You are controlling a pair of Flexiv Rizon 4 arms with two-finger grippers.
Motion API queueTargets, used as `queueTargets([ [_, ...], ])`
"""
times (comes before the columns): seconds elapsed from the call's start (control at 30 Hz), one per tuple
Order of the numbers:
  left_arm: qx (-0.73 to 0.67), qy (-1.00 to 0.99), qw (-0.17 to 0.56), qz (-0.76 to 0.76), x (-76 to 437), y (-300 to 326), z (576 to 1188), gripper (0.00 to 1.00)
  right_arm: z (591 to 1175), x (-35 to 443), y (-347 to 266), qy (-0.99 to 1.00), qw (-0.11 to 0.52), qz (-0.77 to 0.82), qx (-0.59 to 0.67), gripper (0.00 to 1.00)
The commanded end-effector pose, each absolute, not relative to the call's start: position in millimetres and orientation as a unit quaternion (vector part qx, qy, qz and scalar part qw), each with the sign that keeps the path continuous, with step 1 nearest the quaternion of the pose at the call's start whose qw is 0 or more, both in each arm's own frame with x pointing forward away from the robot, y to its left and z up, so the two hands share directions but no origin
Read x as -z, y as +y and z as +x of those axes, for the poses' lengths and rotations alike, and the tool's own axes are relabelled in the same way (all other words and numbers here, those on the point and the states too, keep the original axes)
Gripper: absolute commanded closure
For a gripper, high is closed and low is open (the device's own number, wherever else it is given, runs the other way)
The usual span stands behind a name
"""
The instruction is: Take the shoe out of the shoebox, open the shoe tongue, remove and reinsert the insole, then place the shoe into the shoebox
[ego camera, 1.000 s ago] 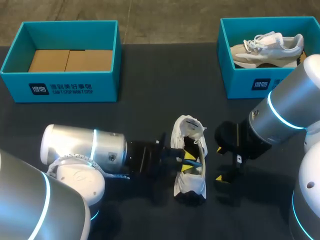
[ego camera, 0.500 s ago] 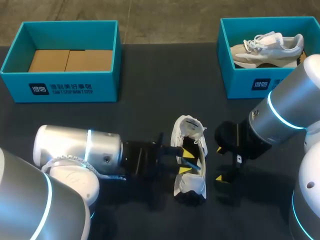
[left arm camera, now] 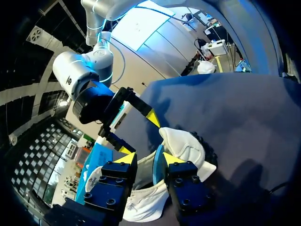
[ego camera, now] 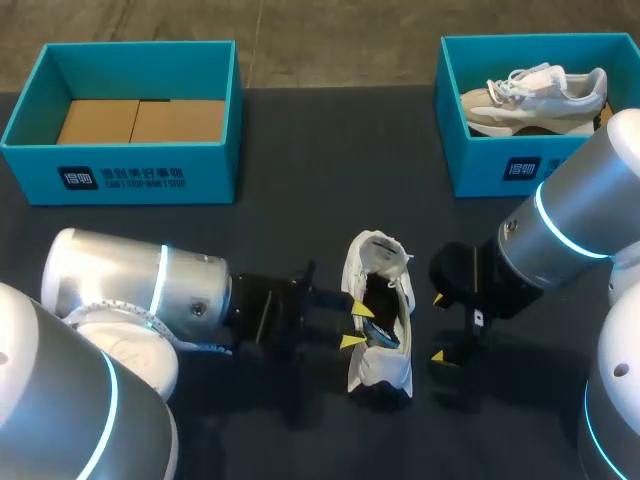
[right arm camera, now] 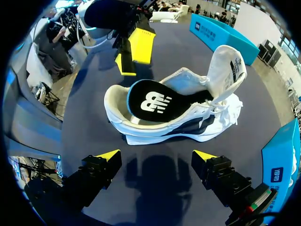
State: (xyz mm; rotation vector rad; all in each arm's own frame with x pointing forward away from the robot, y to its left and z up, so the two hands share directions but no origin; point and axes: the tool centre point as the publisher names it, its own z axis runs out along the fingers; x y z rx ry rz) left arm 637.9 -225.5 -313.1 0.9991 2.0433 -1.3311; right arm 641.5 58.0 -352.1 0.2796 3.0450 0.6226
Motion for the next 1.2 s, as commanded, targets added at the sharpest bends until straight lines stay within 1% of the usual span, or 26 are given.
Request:
queueTargets([
  [0.03, 0.464, 0.768, 0.21, 0.388, 298, -212, 639, 0.65, 641, 353, 59, 0.976, 0.012, 0.09, -0.199, 0.0],
  [0.27, 0.438, 0.786, 0.16, 0.405, 291, -202, 645, 0.67, 641, 353, 59, 0.976, 0.012, 0.09, -0.199, 0.0],
  [0.4, 0.413, 0.795, 0.137, 0.423, 288, -197, 646, 0.71, 641, 353, 59, 0.976, 0.012, 0.09, -0.199, 0.0],
  [0.43, 0.405, 0.797, 0.128, 0.43, 287, -196, 647, 0.74, 641, 353, 59, 0.976, 0.012, 0.09, -0.199, 0.0],
  [0.5, 0.4, 0.797, 0.119, 0.436, 286, -194, 648, 0.99, 641, 353, 59, 0.976, 0.012, 0.09, -0.199, 0.0],
  [0.53, 0.395, 0.798, 0.113, 0.441, 286, -193, 649, 1.0, 641, 353, 59, 0.976, 0.012, 0.09, -0.199, 0.0],
  [1.07, 0.328, 0.802, 0.039, 0.498, 284, -186, 659, 1.0, 648, 325, -16, 0.98, 0.009, 0.07, -0.188, 0.0],
  [1.2, 0.286, 0.802, -0.002, 0.524, 281, -187, 658, 1.0, 651, 318, -33, 0.981, 0.017, 0.068, -0.18, 0.0],
])
